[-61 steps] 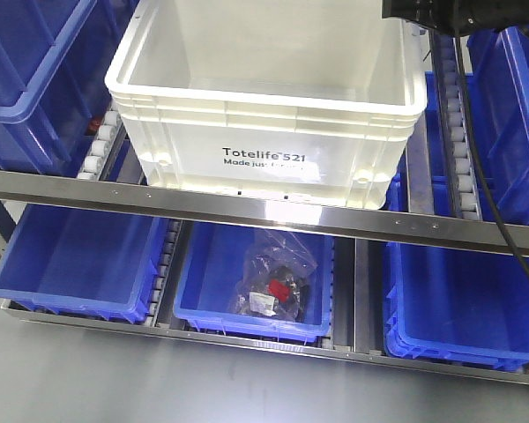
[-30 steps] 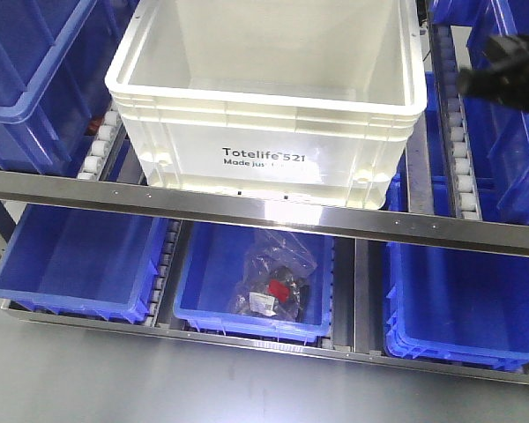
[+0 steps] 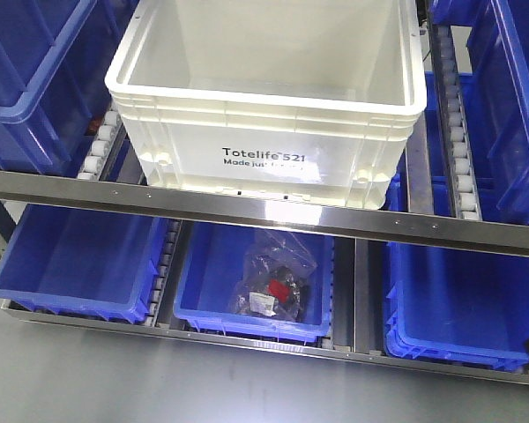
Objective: Place moving items into box and shelve
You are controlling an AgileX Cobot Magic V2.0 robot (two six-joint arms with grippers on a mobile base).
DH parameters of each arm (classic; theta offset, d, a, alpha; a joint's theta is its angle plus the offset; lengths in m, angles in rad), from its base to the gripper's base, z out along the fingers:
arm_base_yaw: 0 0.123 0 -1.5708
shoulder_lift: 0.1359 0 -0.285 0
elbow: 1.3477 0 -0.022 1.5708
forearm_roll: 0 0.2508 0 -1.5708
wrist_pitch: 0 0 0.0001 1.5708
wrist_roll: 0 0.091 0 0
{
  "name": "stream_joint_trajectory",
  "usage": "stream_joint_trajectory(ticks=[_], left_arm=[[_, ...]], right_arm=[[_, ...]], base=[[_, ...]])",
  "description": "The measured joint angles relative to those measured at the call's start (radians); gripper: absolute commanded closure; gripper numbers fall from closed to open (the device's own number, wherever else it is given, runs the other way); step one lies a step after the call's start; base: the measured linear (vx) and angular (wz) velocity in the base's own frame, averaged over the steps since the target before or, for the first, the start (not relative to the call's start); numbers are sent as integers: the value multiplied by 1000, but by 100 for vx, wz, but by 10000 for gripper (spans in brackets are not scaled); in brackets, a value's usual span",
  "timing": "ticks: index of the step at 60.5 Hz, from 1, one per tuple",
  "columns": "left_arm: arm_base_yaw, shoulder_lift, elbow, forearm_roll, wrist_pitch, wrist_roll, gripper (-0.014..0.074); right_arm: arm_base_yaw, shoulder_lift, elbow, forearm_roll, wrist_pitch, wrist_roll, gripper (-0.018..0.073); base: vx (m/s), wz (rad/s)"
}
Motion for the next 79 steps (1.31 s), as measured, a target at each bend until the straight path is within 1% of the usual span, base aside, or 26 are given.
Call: stream_joint_trajectory(ticks=[4,10,21,25,43,79], left_arm=[[0,0,0,0,0,0,603],[0,0,0,0,0,0,603],[0,0,0,0,0,0,603],[0,0,0,0,0,0,603],[0,0,0,0,0,0,603],[0,0,0,0,0,0,603]], right_arm=[[0,-52,45,0,3,0,568],[0,-136,59,0,35,0,568],[0,-173,60,-10,207,-12,568],[0,-173,60,-10,232,-8,568],[0,-173,60,-10,209,3,568],[0,-173,60,-13,223,3,568]], base=[[0,0],[0,0],[0,0],[0,0],[0,0],[0,0]])
